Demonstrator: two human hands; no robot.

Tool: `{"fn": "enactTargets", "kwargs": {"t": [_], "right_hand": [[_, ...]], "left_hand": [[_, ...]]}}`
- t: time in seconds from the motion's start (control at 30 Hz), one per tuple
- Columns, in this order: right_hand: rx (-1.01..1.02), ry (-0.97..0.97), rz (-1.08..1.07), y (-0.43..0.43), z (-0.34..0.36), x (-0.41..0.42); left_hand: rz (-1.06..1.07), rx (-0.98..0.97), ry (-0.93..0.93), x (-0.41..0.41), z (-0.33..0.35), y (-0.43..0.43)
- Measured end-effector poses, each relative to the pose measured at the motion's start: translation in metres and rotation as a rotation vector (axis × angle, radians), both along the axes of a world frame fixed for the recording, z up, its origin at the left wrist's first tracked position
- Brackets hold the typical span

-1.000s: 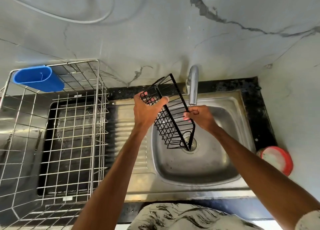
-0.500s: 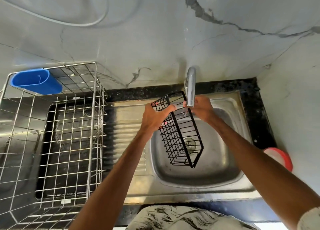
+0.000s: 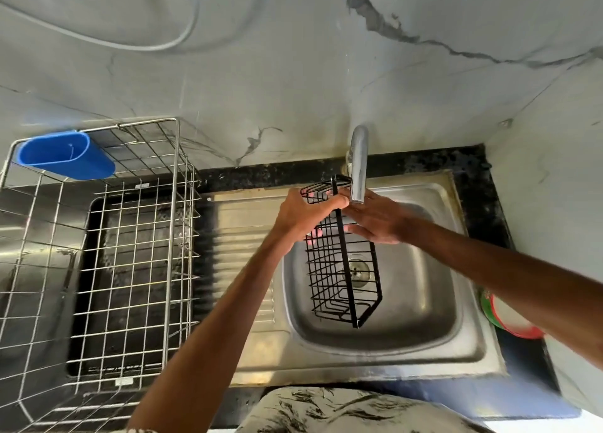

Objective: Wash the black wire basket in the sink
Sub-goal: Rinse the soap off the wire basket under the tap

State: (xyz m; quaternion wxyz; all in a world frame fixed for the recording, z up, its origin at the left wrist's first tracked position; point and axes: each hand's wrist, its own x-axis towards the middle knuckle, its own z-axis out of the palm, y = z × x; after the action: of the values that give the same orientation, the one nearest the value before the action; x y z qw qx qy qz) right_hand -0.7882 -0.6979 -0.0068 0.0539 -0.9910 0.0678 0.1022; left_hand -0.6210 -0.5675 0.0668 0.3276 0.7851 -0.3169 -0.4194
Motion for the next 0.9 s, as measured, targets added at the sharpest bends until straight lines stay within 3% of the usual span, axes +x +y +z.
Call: {"fn": "enactTargets", "kwargs": {"t": [0.1,0.2,0.4,0.57,0.7,0.83,0.9], "right_hand": [[-0.102,0.023,0.000,0.012,-0.007,-0.001],[-0.064,0.135,0.015,0.025,-0.026,-0.013],[-0.043,0.125,0.173,0.049,-0.047,-0.041],[-0.111,0.095,0.060,0.018,-0.028,-0.014],[-0.161,0.260,-0.002,0.012,-0.001,0.007],[-0.133,0.076,-0.006,0.033,-0.015,-0.007],[-0.107,0.082,0.031,0.046,-0.032,-0.024]], "left_hand": [[0.050,-0.021,0.001,0.003,-0.004,-0.004],[0.068,0.026,0.006,0.010,-0.012,-0.005],[0.073,0.098,-0.013,0.014,-0.023,0.002],[-0.059,0.063,-0.072,0.010,-0.019,0.001],[-0.109,0.042,-0.087,0.008,-0.009,-0.005],[-0.064,-0.022,-0.088,0.010,-0.004,-0.003],[-0.039,-0.035,-0.087,0.013,-0.007,-0.004]]}}
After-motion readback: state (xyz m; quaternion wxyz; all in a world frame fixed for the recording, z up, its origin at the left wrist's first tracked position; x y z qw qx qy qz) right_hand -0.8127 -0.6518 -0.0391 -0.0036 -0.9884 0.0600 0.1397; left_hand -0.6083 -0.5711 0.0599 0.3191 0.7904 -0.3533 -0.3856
